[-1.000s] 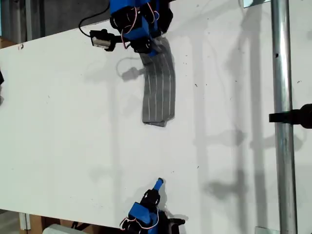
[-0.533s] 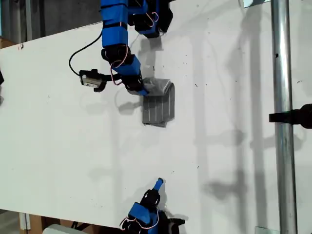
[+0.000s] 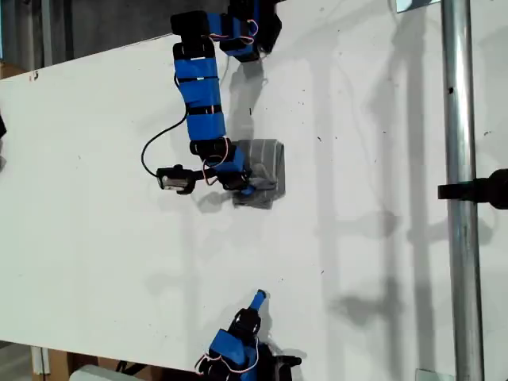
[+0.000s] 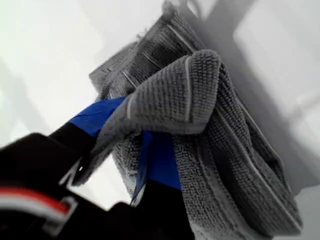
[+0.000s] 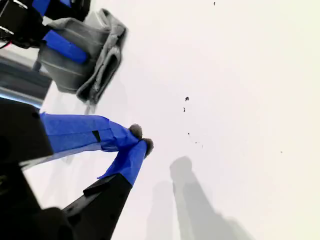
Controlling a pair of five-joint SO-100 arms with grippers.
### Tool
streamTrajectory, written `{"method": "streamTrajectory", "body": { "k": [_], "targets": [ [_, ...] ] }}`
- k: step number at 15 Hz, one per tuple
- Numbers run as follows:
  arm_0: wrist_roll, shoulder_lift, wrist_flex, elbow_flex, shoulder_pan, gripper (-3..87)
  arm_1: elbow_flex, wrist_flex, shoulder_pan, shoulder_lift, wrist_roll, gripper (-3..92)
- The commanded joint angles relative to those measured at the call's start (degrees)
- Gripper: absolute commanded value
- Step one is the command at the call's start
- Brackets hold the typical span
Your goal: Grasp corners of a towel and fold twice.
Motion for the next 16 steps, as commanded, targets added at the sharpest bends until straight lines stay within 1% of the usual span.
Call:
{"method": "streamTrajectory", "body": {
  "k": [1, 2, 3, 4, 6, 7, 8, 9, 11, 12, 13, 14, 16],
  "targets": [
    [-0.09, 0.09, -0.18, -0.44, -0.44, -0.7, -6.86, 5.54, 1.32, 4.48, -1.32, 28.6],
    [0.26, 0.09, -0.26, -0.44, -0.70, -0.6, -5.71, 5.62, 2.20, 9.05, -2.90, 20.2],
    [0.35, 0.09, -0.35, -0.35, -0.79, -0.6, -5.19, 5.54, 3.34, 13.71, -5.62, 20.4],
    [0.35, 0.09, -0.35, -0.26, -0.79, -0.6, -5.19, 5.98, 4.57, 18.19, -8.53, 17.2],
    [0.26, 0.09, -0.26, -0.26, -0.53, -0.7, -3.78, 12.83, 7.73, 26.28, -9.58, 15.6],
    [-0.09, 0.09, -0.18, 0.00, -0.26, -0.8, 1.85, 14.24, 9.05, 32.78, -8.96, 15.6],
    [-1.05, 0.09, -0.18, 0.62, -0.26, -0.8, 9.84, 14.50, 9.93, 39.73, -8.70, 9.2],
    [-1.32, 0.09, -0.09, 0.88, -0.26, -0.8, 19.25, 15.21, 10.55, 47.02, -7.03, 7.2],
    [-1.58, 0.09, 0.53, 0.97, -0.35, -0.5, 41.31, 14.50, 9.67, 64.34, -2.02, -0.1],
    [-1.58, 0.09, 1.41, 1.05, -0.44, -0.5, 51.68, 13.18, 8.17, 73.83, 0.00, -0.1],
    [-1.58, 0.09, 2.90, 1.05, -0.62, -0.5, 60.21, 14.24, 6.33, 82.88, 3.96, -0.1],
    [-1.14, 0.00, 3.08, 1.05, -0.62, -0.5, 66.71, 17.40, 4.92, 92.46, 7.29, -0.1],
    [-1.41, 0.00, 3.08, 1.05, -0.70, -0.5, 73.56, 27.25, 4.31, 110.57, 9.93, -0.1]
  ]
}}
